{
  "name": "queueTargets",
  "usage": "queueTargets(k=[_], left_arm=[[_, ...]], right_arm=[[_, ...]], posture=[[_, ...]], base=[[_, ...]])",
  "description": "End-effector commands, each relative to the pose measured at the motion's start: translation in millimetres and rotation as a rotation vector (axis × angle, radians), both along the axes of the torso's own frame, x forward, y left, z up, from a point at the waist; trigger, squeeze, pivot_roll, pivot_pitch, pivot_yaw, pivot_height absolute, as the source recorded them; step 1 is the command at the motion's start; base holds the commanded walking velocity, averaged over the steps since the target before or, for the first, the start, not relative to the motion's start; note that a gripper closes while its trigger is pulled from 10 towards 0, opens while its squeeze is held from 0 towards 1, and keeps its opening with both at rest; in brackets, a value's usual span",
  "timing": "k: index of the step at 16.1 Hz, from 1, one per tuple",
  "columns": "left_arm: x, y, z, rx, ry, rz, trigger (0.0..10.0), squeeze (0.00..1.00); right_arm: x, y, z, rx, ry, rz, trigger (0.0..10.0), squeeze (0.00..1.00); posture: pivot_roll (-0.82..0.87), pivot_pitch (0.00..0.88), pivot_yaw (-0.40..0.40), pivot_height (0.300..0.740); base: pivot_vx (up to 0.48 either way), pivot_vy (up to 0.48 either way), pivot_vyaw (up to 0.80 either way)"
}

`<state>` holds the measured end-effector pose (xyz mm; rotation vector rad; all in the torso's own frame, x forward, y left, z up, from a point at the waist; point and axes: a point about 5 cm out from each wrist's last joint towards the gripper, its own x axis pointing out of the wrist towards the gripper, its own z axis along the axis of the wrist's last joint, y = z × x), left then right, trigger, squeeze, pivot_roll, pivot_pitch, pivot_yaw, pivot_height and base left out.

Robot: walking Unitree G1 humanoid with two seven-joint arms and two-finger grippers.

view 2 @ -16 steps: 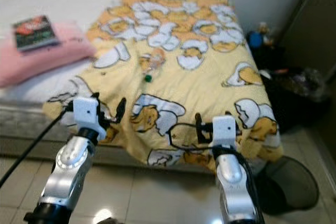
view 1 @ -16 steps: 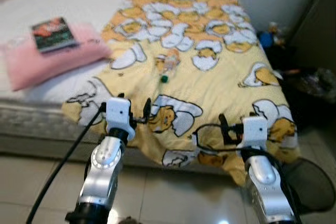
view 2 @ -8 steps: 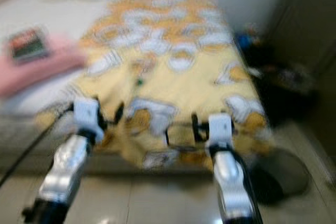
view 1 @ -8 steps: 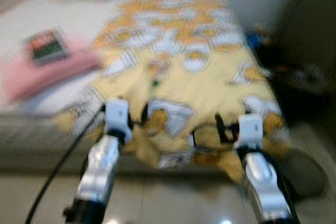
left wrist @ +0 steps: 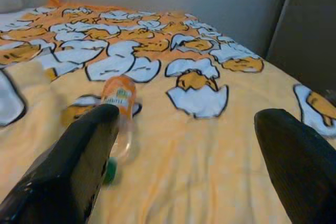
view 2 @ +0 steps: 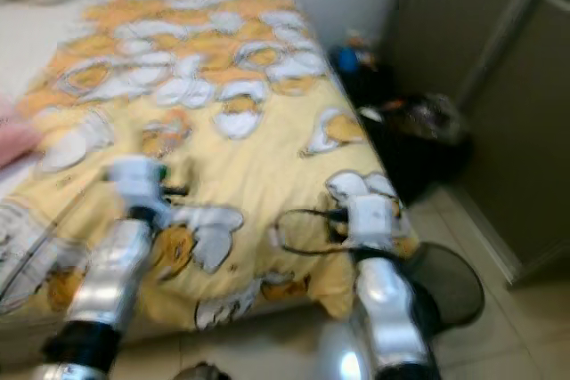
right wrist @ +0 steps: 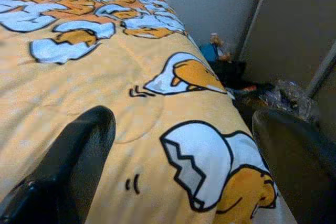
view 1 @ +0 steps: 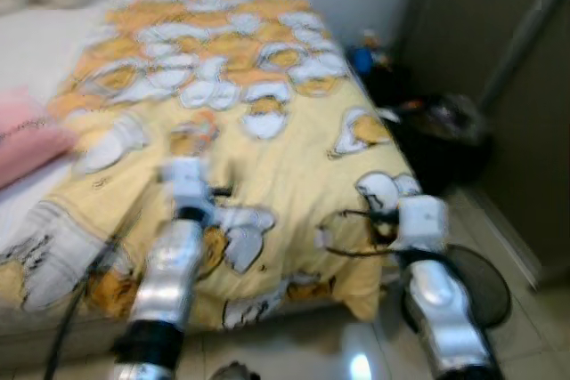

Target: Clean up the room

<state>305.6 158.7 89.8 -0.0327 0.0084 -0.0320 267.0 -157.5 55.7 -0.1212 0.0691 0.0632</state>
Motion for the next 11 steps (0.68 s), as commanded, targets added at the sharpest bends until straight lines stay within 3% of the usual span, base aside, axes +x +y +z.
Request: queueTargets(k=[1,7,11], left_arm=[[4.1,-9.1,5.5,-0.018,-0.014,-0.014,10.0,0.0],[12.4,-8.0,12.8,0.037,-0.035,-0.013,10.0,0.0],[28.0,-27.5,12.3,0.079,0.001,-0.073,10.0,0.0]], right_arm=[[-1.3,-11.3,0.6,-0.015,-0.003,-0.019,10.0,0.0],[-4.2,-6.2,-1.9,-0.018,0.004,0.018,10.0,0.0],[-7.7,-4.1,-4.8,-0.015,0.018,0.02,10.0,0.0]], posture=[[0.01,0.0,-0.017,0.727],[0.01,0.0,-0.014,0.727],[0.0,0.0,-0.013,0.727]], base=[[0.48,0.0,0.0],[0.48,0.0,0.47],[0.48,0.0,0.0]])
